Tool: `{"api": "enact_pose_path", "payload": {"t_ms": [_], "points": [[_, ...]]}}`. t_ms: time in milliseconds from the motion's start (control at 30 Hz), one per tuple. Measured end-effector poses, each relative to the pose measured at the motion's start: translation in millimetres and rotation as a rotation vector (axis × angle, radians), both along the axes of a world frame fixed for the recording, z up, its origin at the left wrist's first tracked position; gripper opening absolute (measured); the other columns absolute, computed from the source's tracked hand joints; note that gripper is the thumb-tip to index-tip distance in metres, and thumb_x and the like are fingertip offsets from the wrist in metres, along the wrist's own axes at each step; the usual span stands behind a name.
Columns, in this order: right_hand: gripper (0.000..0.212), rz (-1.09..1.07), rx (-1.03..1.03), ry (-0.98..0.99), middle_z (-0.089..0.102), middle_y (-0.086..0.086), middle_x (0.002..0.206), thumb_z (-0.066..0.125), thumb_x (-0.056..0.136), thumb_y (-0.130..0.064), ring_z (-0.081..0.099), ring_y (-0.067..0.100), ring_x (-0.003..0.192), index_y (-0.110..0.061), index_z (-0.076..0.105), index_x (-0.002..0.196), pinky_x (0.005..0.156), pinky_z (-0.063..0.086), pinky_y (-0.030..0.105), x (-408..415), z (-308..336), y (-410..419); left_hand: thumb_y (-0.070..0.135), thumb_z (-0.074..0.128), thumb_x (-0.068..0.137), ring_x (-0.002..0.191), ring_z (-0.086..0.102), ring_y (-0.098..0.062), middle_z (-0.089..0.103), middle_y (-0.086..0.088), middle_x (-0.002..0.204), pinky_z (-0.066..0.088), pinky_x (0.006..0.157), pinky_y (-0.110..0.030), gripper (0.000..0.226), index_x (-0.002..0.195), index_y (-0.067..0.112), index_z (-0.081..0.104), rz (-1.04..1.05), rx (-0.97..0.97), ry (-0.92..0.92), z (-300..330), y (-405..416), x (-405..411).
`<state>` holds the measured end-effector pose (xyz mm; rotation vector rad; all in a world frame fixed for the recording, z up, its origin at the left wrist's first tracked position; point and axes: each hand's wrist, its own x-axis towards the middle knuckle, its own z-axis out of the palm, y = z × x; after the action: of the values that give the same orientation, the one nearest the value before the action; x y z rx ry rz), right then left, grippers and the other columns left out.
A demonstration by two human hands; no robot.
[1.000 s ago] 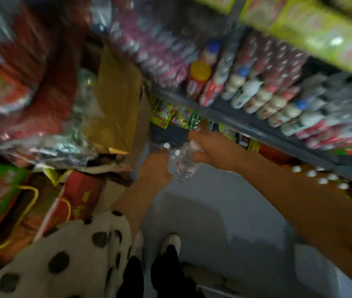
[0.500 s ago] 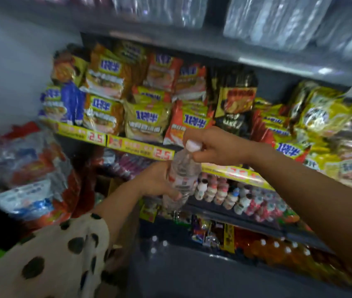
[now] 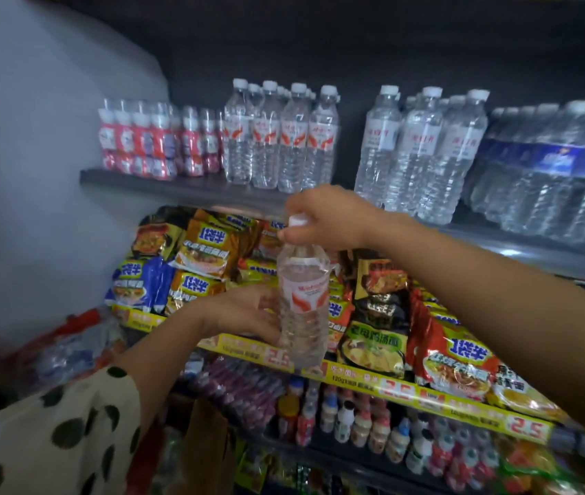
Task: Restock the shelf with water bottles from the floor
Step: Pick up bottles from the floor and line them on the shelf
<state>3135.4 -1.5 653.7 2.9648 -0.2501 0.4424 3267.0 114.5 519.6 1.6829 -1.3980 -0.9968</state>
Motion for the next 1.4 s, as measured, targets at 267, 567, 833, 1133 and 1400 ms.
{"api": "enact_pose_path", "payload": {"t_ms": [267,567,833,1133,1400], "points": [[0.041,-0.294,-0.024,-0.183,0.042,-0.003,0.061,0.056,0.087,-0.042,0.039,0.014,0.054,-0.017,0.039,0.061,0.05,0.024,0.028,51,26,19,0.009,0.087,0.065,0.093,0.065,0.002,0.07,0.011,0.101,0.05,0.074,-0.01,0.048,0.102,0.029,0.063,0.126,-0.229,-0.096,11,-10,24],[0.02,0.123,-0.051,-0.079,0.057,-0.008,0.071,0.046,0.091,-0.055,0.054,0.01,0.067,-0.037,0.044,0.084,0.059,0.044,0.032,83,55,18,-0.005,0.083,0.064,0.104,0.066,-0.007,0.07,0.004,0.112,0.053,0.086,-0.021,0.061,0.11,0.028,0.061,-0.109,-0.153,-0.07,57,2,92],[0.028,-0.143,-0.173,-0.226,0.055,0.001,0.068,0.051,0.087,-0.04,0.054,0.022,0.068,-0.014,0.06,0.079,0.057,0.037,0.029,118,62,5,-0.001,0.079,0.071,0.106,0.065,-0.007,0.069,0.006,0.116,0.052,0.09,-0.023,0.067,0.125,0.026,0.052,-0.08,-0.169,0.068,65,-12,113],[0.035,0.084,-0.072,-0.171,0.049,-0.004,0.058,0.049,0.093,-0.049,0.046,0.013,0.055,-0.019,0.056,0.076,0.056,0.039,0.032,130,79,-22,-0.016,0.069,0.072,0.111,0.064,-0.022,0.068,-0.01,0.118,0.053,0.09,-0.029,0.056,0.119,0.013,0.06,-0.126,-0.214,0.168,74,-34,143],[0.031,-0.067,-0.21,-0.271,0.056,-0.001,0.062,0.047,0.088,-0.036,0.05,0.016,0.058,-0.014,0.062,0.072,0.051,0.029,0.026,161,94,-42,-0.009,0.068,0.077,0.118,0.06,-0.021,0.064,-0.008,0.126,0.049,0.1,-0.032,0.058,0.128,0.014,0.055,-0.11,-0.216,0.207,89,-55,162]]}}
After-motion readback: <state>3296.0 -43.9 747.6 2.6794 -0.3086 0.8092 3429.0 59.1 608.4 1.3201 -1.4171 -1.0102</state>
